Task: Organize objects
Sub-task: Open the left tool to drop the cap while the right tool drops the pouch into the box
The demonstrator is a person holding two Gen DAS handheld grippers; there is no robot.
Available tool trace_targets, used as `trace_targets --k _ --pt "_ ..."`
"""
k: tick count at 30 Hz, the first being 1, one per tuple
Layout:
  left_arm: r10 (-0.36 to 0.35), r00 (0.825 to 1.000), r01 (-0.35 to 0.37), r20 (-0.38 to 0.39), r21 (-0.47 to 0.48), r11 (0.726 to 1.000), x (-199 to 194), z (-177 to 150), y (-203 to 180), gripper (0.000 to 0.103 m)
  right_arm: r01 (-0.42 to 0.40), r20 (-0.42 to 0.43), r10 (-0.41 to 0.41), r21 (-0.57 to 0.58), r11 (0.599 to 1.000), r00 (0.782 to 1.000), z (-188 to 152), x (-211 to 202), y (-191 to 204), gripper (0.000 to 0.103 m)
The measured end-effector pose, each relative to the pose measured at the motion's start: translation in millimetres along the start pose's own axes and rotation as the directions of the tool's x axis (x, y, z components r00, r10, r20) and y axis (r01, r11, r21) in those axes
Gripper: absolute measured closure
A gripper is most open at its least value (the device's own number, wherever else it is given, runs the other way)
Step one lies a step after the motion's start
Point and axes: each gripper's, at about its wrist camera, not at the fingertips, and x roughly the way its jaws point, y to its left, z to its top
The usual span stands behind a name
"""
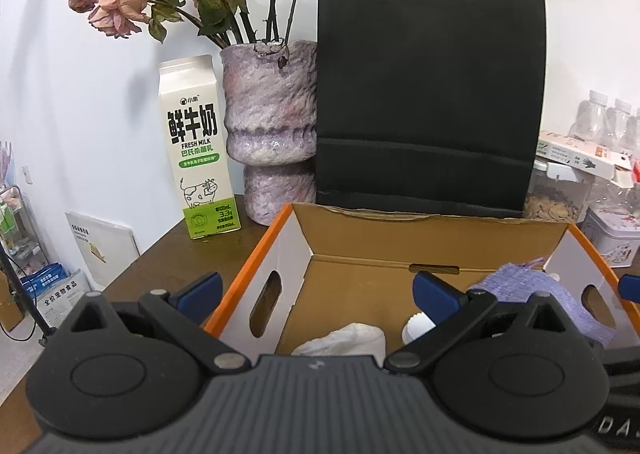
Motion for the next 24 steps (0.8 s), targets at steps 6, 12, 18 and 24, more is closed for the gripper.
trace_targets --k 6,12,18,24 --pt "-0.022 1.000 0.023 0.022 -0.025 0.999 -18.2 -0.1 9.5 0.000 0.003 0.028 -0.003 -0.006 1.000 1.000 2.3 -14.9 0.8 0.000" --pt "-0.040 0.999 0.041 0.035 -0.026 0.999 -37.5 -0.8 18.0 0.000 0.007 0.070 -0.005 -0.024 1.000 0.998 2.6 -38.4 4.9 0.000" --pt "-0.067 0.997 0.068 0.040 -0.010 0.998 -62.9 -4.4 26.5 0.000 0.006 0.121 -0.002 -0.038 0.999 0.993 0.9 -71.3 8.8 0.000" --pt "-0.098 0.994 0.099 0.050 -0.015 0.995 -91.6 -10.0 35.4 0.000 0.007 0.160 0.002 -0.055 0.998 0.987 -6.7 -105.1 15.3 0.000"
